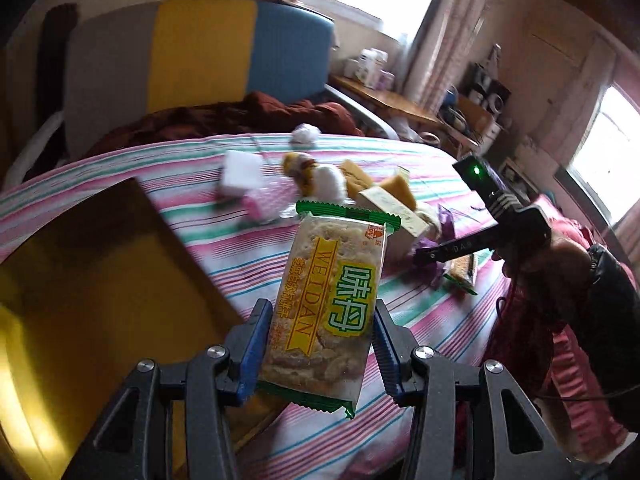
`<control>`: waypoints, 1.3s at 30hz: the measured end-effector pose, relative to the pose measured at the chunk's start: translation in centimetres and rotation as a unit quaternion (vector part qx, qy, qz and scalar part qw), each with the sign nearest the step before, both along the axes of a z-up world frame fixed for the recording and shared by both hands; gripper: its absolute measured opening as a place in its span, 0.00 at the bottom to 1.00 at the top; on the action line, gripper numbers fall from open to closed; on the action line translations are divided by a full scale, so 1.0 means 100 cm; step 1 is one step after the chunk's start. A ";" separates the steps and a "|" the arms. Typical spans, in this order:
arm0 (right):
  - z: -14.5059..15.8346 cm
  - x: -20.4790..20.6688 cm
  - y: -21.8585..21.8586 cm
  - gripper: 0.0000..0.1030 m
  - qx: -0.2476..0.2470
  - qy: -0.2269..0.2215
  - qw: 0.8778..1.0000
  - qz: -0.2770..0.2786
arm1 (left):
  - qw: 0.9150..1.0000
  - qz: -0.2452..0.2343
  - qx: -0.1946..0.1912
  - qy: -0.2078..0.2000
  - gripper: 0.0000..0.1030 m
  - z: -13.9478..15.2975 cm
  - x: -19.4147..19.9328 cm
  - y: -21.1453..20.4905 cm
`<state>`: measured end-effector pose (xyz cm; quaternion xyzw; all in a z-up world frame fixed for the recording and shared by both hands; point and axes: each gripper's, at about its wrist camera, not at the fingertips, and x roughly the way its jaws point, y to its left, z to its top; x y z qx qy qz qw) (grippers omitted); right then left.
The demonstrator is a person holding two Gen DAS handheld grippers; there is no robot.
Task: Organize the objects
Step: 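Carry the purple packet and WEIDAN packet over the gold tray with both tools, then open the left tool to drop the WEIDAN packet while the right drops the purple packet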
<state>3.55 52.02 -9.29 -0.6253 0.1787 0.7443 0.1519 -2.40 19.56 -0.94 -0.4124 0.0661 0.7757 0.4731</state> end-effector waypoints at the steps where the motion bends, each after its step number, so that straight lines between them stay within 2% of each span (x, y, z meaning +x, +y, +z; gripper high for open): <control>1: -0.001 0.000 -0.001 0.35 0.002 -0.003 1.000 0.001 | 1.000 0.009 0.001 -0.001 0.48 -0.001 -0.001 -0.007; 7: 0.020 0.011 -0.020 0.34 0.023 0.018 0.999 0.015 | 0.997 0.076 0.009 -0.004 0.48 0.000 -0.011 -0.058; 11: 0.060 0.022 -0.057 0.34 0.011 0.090 0.994 0.061 | 0.991 0.137 -0.005 -0.006 0.48 -0.003 -0.017 -0.095; 16: 0.099 0.004 -0.117 0.34 -0.011 0.160 0.977 0.143 | 0.971 0.234 -0.039 -0.029 0.48 -0.021 -0.024 -0.141; 19: 0.105 -0.019 -0.165 0.34 -0.032 0.184 0.961 0.205 | 0.958 0.279 -0.058 -0.041 0.48 -0.032 -0.029 -0.158; 24: 0.094 -0.064 -0.249 0.34 -0.061 0.174 0.941 0.283 | 0.947 0.309 -0.077 -0.041 0.48 -0.046 -0.032 -0.171; 28: 0.078 -0.082 -0.298 0.34 -0.066 0.143 0.936 0.314 | 0.943 0.318 -0.091 -0.045 0.48 -0.056 -0.039 -0.174; 33: 0.054 -0.102 -0.325 0.34 -0.062 0.109 0.935 0.331 | 0.938 0.325 -0.102 -0.062 0.48 -0.071 -0.044 -0.181; 39: 0.035 -0.112 -0.337 0.34 -0.054 0.081 0.935 0.341 | 0.938 0.327 -0.100 -0.056 0.48 -0.070 -0.047 -0.178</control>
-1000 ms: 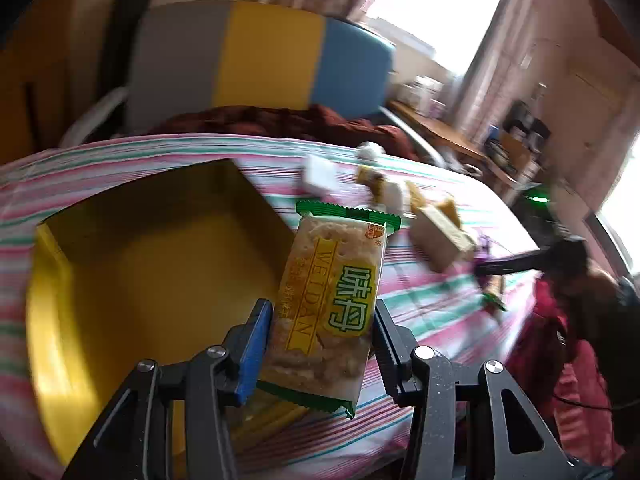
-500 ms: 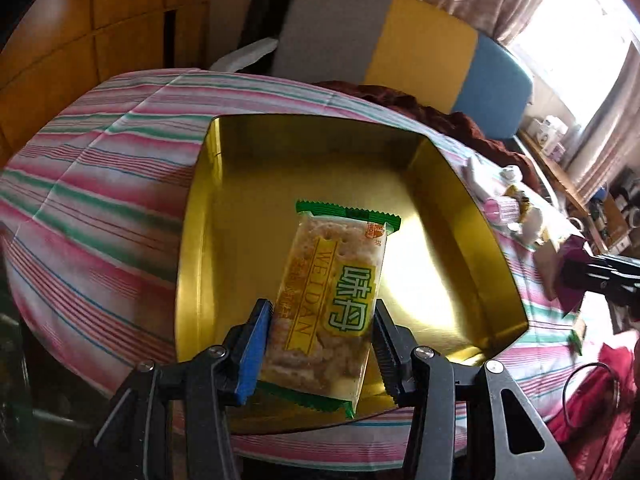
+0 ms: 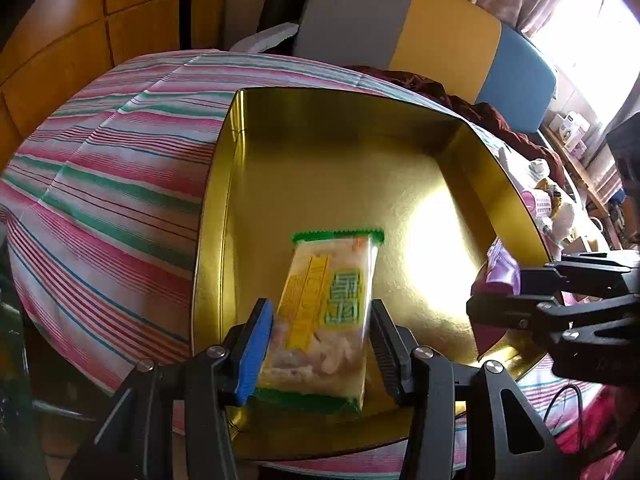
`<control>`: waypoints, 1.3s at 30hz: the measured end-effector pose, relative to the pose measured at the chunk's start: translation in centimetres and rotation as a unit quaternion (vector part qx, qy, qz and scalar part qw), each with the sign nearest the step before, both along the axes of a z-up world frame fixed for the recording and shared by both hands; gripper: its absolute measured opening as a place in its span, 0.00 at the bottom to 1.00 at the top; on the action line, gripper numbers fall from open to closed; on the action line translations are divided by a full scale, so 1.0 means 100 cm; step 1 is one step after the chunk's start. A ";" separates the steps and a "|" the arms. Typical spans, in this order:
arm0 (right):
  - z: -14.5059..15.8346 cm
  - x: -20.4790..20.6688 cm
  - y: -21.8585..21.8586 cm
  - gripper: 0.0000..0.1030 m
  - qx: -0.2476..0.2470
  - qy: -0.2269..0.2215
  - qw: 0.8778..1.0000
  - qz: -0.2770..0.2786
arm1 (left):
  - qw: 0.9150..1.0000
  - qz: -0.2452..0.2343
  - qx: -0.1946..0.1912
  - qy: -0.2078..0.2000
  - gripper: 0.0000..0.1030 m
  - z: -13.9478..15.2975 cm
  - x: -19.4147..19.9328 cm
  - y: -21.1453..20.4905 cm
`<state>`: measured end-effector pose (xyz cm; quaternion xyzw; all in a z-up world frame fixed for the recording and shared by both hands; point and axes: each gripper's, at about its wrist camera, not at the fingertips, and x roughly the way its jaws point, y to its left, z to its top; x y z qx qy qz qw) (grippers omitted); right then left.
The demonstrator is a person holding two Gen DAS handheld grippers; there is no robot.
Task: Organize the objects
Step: 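Open the left tool to drop the WEIDAN packet while the right drops the purple packet, then move both tools back from the tray toward the remaining items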
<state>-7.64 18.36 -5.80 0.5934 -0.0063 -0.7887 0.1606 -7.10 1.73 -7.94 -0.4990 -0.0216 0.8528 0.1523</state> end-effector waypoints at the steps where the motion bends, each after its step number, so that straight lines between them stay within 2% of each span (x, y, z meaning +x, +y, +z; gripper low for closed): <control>1: -0.002 -0.001 -0.001 0.34 0.001 -0.003 1.000 0.002 | 1.000 0.001 0.003 0.000 0.48 0.000 -0.001 -0.001; 6: -0.009 -0.002 -0.012 0.34 0.002 -0.017 1.000 0.017 | 1.000 0.004 0.004 0.022 0.49 0.011 0.004 -0.005; 8: -0.012 -0.003 -0.018 0.34 0.001 -0.022 0.999 0.025 | 0.999 0.010 0.011 0.039 0.52 0.021 0.009 -0.010; 10: -0.013 -0.002 -0.028 0.35 -0.001 -0.026 0.999 0.034 | 0.998 0.026 0.017 0.057 0.59 0.031 0.010 -0.019; 12: -0.015 -0.003 -0.035 0.36 -0.007 -0.031 0.999 0.041 | 0.996 0.046 0.024 0.072 0.61 0.039 0.010 -0.031; 16: -0.014 -0.002 -0.043 0.47 -0.029 -0.032 0.998 0.042 | 0.993 0.070 0.026 0.089 0.62 0.051 0.008 -0.046; 20: -0.008 0.001 -0.039 0.48 -0.042 -0.028 0.998 0.031 | 0.992 0.079 0.026 0.100 0.64 0.056 0.007 -0.052; 22: -0.002 0.006 -0.033 0.48 -0.045 -0.019 0.998 0.024 | 0.991 0.074 0.022 0.107 0.69 0.058 0.008 -0.049; 25: 0.012 0.013 -0.022 0.55 -0.037 0.014 0.999 0.004 | 0.991 0.059 0.025 0.120 0.78 0.062 0.012 -0.042; 29: 0.030 0.028 0.006 0.63 -0.026 0.065 0.997 -0.031 | 0.990 0.036 0.028 0.131 0.82 0.069 0.018 -0.025; 33: 0.037 0.041 0.033 0.64 -0.013 0.103 0.991 -0.084 | 0.991 0.010 0.033 0.128 0.83 0.071 0.019 -0.007; 39: 0.038 0.061 0.082 0.64 -0.027 0.125 0.978 -0.163 | 0.991 -0.032 0.034 0.124 0.83 0.072 0.027 0.023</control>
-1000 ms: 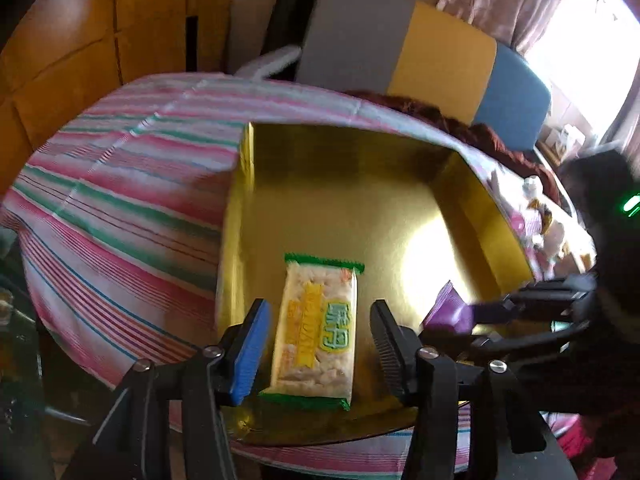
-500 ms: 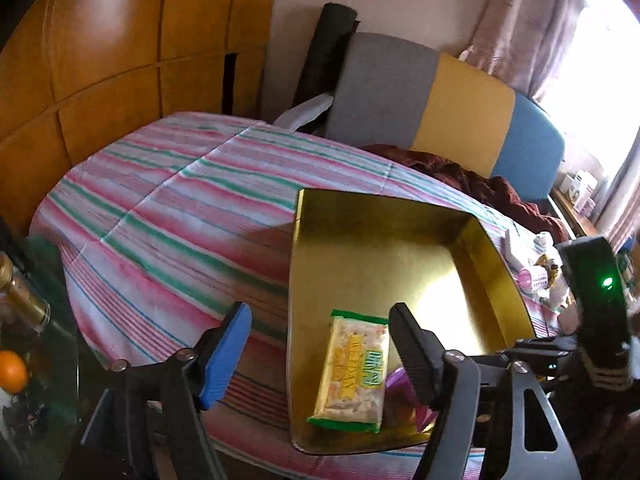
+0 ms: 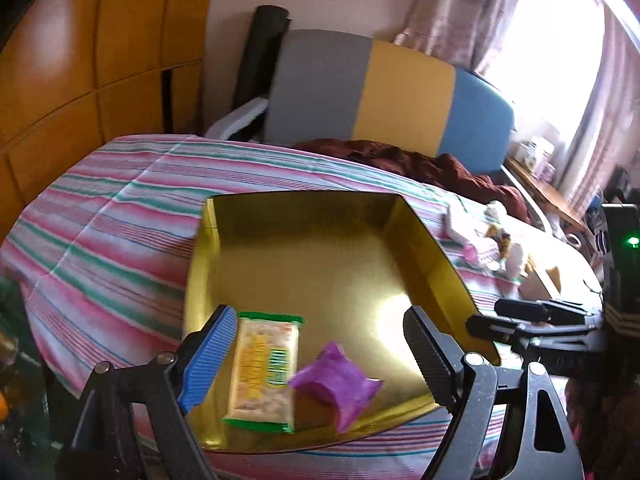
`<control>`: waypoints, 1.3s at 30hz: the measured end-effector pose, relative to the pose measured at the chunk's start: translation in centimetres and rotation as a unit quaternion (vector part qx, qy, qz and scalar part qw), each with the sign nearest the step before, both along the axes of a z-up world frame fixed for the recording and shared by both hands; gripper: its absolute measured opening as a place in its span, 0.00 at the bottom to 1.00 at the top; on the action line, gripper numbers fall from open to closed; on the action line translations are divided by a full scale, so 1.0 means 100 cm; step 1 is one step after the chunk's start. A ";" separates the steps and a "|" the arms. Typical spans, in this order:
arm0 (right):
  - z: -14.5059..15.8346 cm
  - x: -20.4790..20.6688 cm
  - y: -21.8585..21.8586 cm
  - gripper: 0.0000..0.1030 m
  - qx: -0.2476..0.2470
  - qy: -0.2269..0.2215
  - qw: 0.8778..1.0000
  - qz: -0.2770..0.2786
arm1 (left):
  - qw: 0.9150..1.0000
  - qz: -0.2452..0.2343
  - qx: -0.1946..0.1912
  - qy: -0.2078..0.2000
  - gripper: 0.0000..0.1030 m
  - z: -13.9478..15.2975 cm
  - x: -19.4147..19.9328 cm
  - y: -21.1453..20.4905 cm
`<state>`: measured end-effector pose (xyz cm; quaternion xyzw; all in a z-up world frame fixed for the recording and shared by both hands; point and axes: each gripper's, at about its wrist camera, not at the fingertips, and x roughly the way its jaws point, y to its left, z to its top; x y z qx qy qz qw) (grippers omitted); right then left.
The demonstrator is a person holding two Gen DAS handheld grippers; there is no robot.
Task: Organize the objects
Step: 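Move both tools back from the tray toward the remaining items, then grasp the black-striped granola bar with the right tool while the left grasps the white box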
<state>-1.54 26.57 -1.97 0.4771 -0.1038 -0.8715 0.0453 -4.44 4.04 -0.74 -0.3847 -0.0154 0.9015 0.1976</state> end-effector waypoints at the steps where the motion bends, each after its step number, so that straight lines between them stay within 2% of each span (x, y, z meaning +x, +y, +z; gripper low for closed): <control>1: 0.000 0.004 0.008 0.64 -0.002 0.001 1.000 -0.011 | 1.000 -0.008 -0.002 -0.001 0.83 0.000 0.002 0.006; 10: -0.004 0.042 0.095 0.64 -0.011 -0.005 0.993 -0.114 | 0.997 -0.082 -0.013 -0.010 0.83 -0.003 0.014 0.056; 19: -0.004 0.095 0.192 0.64 -0.016 -0.042 0.973 -0.227 | 0.987 -0.159 -0.021 -0.026 0.83 -0.011 0.027 0.102; 23: -0.010 0.126 0.241 0.64 -0.031 -0.086 0.950 -0.299 | 0.983 -0.178 -0.022 -0.031 0.83 -0.014 0.030 0.113; 25: -0.015 0.139 0.263 0.64 -0.038 -0.111 0.935 -0.335 | 0.982 -0.186 -0.020 -0.034 0.83 -0.015 0.030 0.118; 26: -0.021 0.145 0.274 0.64 -0.041 -0.138 0.924 -0.354 | 0.981 -0.190 -0.018 -0.036 0.83 -0.015 0.030 0.120; 30: -0.037 0.153 0.295 0.64 -0.057 -0.183 0.902 -0.386 | 0.977 -0.208 -0.011 -0.035 0.83 -0.013 0.031 0.127; 33: -0.050 0.151 0.307 0.64 -0.082 -0.203 0.888 -0.403 | 0.975 -0.220 -0.004 -0.034 0.84 -0.010 0.032 0.134; 35: -0.058 0.149 0.312 0.69 -0.086 -0.216 0.880 -0.414 | 0.973 -0.228 0.001 -0.032 0.85 -0.008 0.032 0.136; 37: -0.065 0.148 0.316 0.69 -0.091 -0.228 0.872 -0.424 | 0.972 -0.234 0.005 -0.031 0.86 -0.007 0.033 0.139; 39: -0.066 0.146 0.319 0.70 -0.094 -0.230 0.868 -0.431 | 0.971 -0.238 0.009 -0.029 0.87 -0.006 0.034 0.142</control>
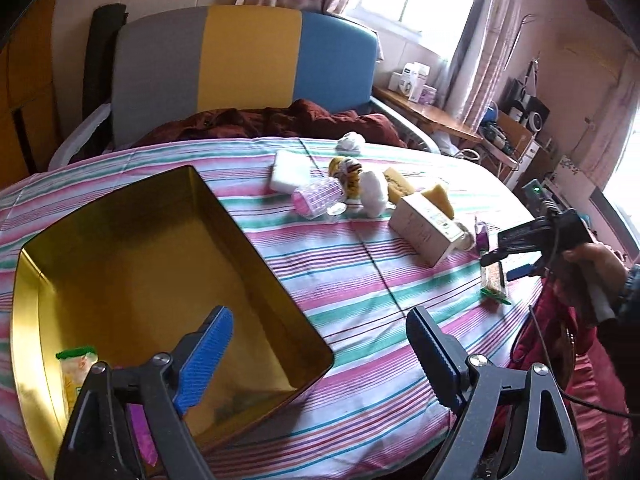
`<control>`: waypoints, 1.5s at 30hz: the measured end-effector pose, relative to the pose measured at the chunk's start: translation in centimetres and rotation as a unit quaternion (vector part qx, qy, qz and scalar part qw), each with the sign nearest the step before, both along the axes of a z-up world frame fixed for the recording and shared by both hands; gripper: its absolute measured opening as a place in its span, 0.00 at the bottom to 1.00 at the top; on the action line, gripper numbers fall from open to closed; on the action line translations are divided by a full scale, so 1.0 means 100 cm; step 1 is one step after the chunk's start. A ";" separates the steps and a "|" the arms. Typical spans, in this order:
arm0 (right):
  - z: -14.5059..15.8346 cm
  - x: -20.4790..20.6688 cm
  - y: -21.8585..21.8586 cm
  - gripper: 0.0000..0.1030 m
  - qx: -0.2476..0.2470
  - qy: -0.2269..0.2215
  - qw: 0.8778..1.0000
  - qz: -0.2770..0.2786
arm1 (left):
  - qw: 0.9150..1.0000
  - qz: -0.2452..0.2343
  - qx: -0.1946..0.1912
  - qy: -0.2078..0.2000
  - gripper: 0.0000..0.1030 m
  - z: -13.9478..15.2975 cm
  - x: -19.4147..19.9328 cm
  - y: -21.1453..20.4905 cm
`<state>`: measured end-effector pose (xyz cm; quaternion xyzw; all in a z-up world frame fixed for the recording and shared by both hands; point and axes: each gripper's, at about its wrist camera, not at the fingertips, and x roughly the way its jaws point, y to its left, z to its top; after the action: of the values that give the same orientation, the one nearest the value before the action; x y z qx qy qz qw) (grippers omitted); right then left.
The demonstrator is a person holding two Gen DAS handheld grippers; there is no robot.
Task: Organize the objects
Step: 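Grasp the black-striped granola bar with the right tool while the left grasps the white box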
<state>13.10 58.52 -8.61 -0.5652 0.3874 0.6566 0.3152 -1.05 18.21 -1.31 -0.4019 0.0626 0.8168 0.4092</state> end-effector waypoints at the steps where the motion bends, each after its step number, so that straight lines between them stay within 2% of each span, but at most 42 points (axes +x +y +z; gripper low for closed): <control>1: -0.002 -0.001 0.002 0.70 0.002 -0.007 1.000 -0.002 | 1.000 -0.003 0.002 -0.001 0.87 0.000 0.000 0.002; 5: -0.008 -0.005 0.006 0.67 0.011 -0.026 1.000 -0.005 | 1.000 -0.015 0.001 -0.004 0.87 0.000 0.001 0.010; 6: -0.007 -0.006 0.004 0.63 0.015 -0.030 0.999 0.003 | 1.000 -0.019 -0.002 -0.004 0.87 0.000 0.001 0.013; 7: -0.007 -0.007 0.002 0.53 0.017 -0.033 0.999 0.013 | 1.000 -0.024 -0.005 -0.003 0.87 0.000 0.002 0.018; 8: -0.006 -0.008 -0.001 0.47 0.020 -0.037 0.999 0.026 | 1.000 -0.027 -0.008 -0.002 0.87 0.000 0.002 0.021; 9: -0.005 -0.008 -0.004 0.46 0.023 -0.039 0.998 0.038 | 0.999 -0.031 -0.011 -0.002 0.87 0.001 0.002 0.025; 13: 0.002 -0.004 -0.012 0.46 0.027 -0.023 0.997 0.069 | 0.998 -0.055 -0.018 -0.005 0.87 0.001 0.005 0.052; 16: 0.010 0.001 -0.018 0.46 0.038 -0.001 0.996 0.078 | 0.997 -0.076 -0.017 -0.031 0.87 -0.002 0.003 0.080; 22: 0.024 0.022 -0.018 0.46 0.046 0.056 0.996 0.057 | 0.993 -0.086 -0.027 -0.078 0.86 -0.010 -0.008 0.146; 33: 0.038 0.055 -0.018 0.46 0.043 0.134 0.989 0.036 | 0.987 -0.043 -0.071 -0.136 0.87 -0.036 -0.035 0.257; 37: 0.041 0.053 -0.020 0.46 0.039 0.154 0.987 0.030 | 0.985 -0.027 -0.093 -0.142 0.87 -0.050 -0.040 0.283; 39: 0.042 0.036 -0.017 0.46 0.037 0.160 0.986 0.027 | 0.985 -0.020 -0.103 -0.140 0.87 -0.055 -0.041 0.290; 41: 0.036 0.022 -0.017 0.46 0.035 0.163 0.986 0.028 | 0.984 -0.019 -0.110 -0.142 0.84 -0.062 -0.043 0.293; 42: 0.037 0.022 -0.017 0.46 0.034 0.163 0.986 0.030 | 0.984 -0.023 -0.115 -0.136 0.75 -0.063 -0.042 0.293; 45: 0.032 0.009 -0.016 0.46 0.032 0.163 0.986 0.032 | 0.986 -0.053 -0.109 -0.116 0.68 -0.063 -0.038 0.287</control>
<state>13.99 56.89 -5.37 -0.4525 0.3938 0.7617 0.2449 -4.85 46.89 -7.61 -0.5327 0.1246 0.7299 0.4099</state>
